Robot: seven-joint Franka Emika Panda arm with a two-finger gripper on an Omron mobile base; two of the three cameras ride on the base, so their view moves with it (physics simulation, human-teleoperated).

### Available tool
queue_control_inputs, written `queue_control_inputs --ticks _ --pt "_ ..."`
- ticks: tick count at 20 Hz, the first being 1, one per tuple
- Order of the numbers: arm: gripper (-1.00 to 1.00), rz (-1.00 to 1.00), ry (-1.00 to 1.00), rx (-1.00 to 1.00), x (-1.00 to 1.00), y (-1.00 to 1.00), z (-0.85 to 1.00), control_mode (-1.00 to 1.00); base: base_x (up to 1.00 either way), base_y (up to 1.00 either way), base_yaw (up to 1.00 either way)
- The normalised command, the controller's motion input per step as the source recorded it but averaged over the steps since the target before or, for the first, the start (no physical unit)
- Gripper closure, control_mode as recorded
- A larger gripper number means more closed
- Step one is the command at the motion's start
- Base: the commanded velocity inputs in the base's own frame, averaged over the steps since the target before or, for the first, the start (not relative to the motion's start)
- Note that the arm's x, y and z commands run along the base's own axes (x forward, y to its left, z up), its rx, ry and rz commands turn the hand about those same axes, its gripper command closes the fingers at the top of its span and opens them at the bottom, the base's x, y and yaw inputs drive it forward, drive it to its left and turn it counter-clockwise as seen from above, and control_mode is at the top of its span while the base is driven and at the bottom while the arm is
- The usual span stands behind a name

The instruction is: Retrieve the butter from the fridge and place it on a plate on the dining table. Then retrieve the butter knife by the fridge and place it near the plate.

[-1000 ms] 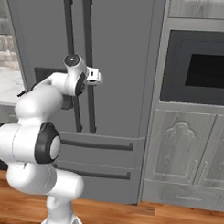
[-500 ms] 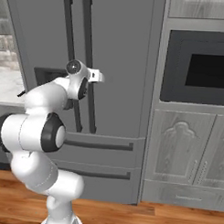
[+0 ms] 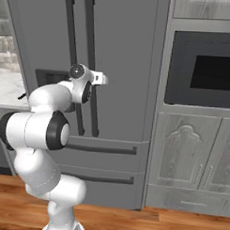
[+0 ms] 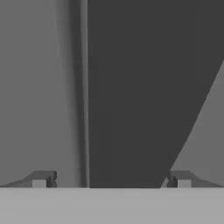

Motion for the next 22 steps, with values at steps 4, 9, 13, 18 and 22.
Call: queue_control_inputs --ticks 4,9,13,18,22 --pt "-1.0 0.0 0.0 0.0 0.49 0.0 0.0 -1.0 0.0 0.0 0.0" --pt "1.0 0.01 0.0 0.0 0.39 0.0 0.0 -1.0 0.0 0.0 0.0" --pt "1.0 0.0 0.0 0.0 0.12 -0.11 0.0 -1.0 0.0 0.0 0.0" --pt "1.0 -0.01 0.03 0.0 -0.18 -0.12 0.04 -1.0 0.0 0.0 0.0" --pt "1.0 -0.05 0.04 0.0 -0.59 -0.24 0.15 -1.0 0.0 0.0 0.0"
